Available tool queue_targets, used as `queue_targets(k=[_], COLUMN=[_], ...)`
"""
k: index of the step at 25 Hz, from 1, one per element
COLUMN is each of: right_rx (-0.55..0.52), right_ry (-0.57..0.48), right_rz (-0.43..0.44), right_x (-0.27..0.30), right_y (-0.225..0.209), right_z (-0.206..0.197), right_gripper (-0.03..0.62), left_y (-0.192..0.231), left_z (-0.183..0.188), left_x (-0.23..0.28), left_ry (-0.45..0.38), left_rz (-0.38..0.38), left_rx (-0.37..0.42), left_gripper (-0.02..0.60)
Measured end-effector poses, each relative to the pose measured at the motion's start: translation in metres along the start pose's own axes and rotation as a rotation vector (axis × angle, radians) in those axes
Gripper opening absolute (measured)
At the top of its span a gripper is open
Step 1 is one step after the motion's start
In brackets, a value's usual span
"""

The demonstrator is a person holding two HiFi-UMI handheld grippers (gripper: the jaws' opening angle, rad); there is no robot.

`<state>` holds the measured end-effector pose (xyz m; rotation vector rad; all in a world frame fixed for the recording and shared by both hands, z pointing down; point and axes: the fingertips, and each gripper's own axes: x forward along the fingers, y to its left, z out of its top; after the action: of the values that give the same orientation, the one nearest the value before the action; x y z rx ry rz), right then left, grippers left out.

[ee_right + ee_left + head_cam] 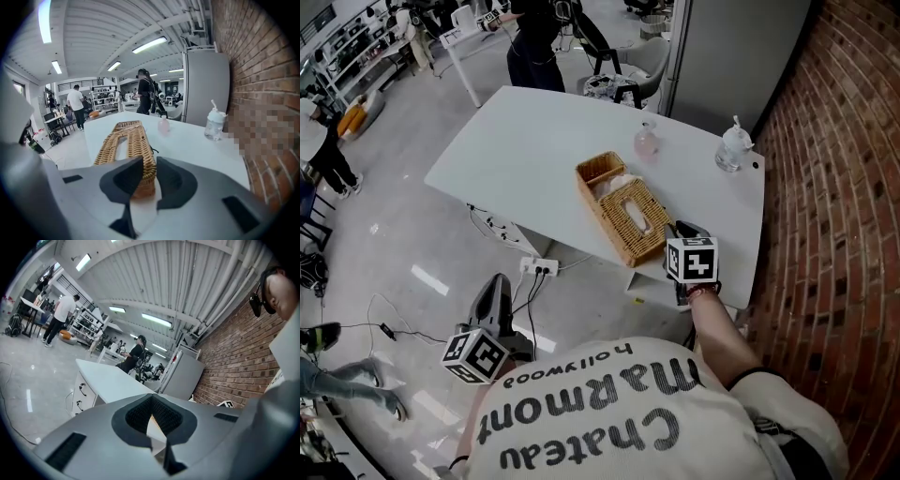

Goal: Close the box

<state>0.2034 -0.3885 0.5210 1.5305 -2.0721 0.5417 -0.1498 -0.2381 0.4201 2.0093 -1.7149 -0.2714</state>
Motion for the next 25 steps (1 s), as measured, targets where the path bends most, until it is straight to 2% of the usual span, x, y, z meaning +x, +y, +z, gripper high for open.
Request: queue_targets(k=[11,21,25], right_rx=[0.004,0.036,0.032], right_ry=[0.032,0.006,-0.018], right_rz=[0.001,0.021,0.002], right_x=[0.014,0.020,0.021], right_y=[-0.005,-0.006,-0.007], right_z=[-0.008,-0.006,-0.005], right_gripper=[0.067,0.067,0.067], left_y=[0.001,0.000,-0.001], left_z=[-0.003,-0.006,-0.006], left_x=[0.010,0.017,0.020], left_ry=[0.004,0.012,0.014], left_rz=[0.014,0.011,0.004], left_rx=[-0.003,-0.004,-0.007], left_gripper=[0.002,0.002,0.002])
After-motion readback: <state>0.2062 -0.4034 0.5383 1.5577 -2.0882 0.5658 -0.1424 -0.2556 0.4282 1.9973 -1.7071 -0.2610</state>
